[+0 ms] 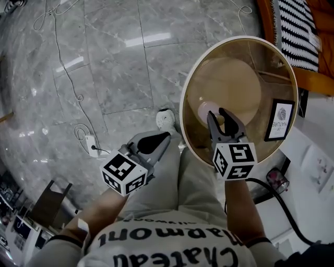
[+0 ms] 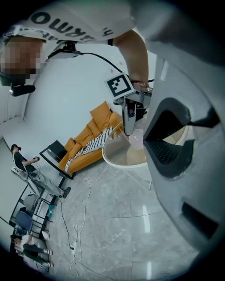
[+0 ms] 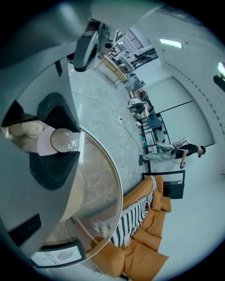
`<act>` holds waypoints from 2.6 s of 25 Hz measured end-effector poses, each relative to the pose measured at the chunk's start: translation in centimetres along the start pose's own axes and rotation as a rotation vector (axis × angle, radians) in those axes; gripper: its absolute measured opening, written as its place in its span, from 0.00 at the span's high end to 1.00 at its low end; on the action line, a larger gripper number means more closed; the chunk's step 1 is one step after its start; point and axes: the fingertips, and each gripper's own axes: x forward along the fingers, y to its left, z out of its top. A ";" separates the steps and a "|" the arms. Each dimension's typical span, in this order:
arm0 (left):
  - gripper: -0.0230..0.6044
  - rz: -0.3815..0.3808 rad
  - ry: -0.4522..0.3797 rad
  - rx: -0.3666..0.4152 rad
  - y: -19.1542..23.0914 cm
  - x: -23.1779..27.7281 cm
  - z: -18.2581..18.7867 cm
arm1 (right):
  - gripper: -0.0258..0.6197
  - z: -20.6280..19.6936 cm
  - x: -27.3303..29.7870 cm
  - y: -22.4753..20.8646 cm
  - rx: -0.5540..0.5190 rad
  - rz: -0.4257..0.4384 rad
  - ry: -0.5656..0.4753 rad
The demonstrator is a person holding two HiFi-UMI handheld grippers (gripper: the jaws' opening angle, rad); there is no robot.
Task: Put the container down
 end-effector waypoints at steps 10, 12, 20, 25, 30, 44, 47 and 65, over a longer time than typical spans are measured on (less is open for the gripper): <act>0.94 0.003 -0.018 -0.006 -0.3 0.2 0.0 | 0.75 -1.5 0.1 -0.4 -0.014 -0.010 0.034; 0.94 0.004 -0.022 -0.008 -0.4 0.2 0.0 | 0.75 -1.5 0.1 -0.4 -0.021 -0.011 0.035; 0.94 0.018 -0.040 -0.012 -0.7 -0.6 -0.4 | 0.75 -1.7 0.0 -0.2 -0.029 -0.036 0.038; 0.94 0.028 -0.050 -0.016 -0.7 -1.1 -0.9 | 0.75 -1.8 0.1 -0.3 -0.017 -0.050 0.038; 0.94 0.040 -0.063 -0.018 -0.8 -2.1 -1.5 | 0.75 -1.8 0.2 -0.2 -0.027 -0.061 0.048; 0.94 0.109 -0.132 -0.054 -0.6 -4.7 -2.8 | 0.75 -2.1 0.4 0.1 -0.085 -0.086 0.069; 0.94 0.123 -0.160 -0.056 -0.9 -5.1 -2.7 | 0.75 -2.0 0.6 0.0 -0.089 -0.090 0.073; 0.94 0.338 -0.401 -0.142 -7.6 -11.0 -4.2 | 0.58 0.2 -6.3 0.6 -0.111 0.030 -0.018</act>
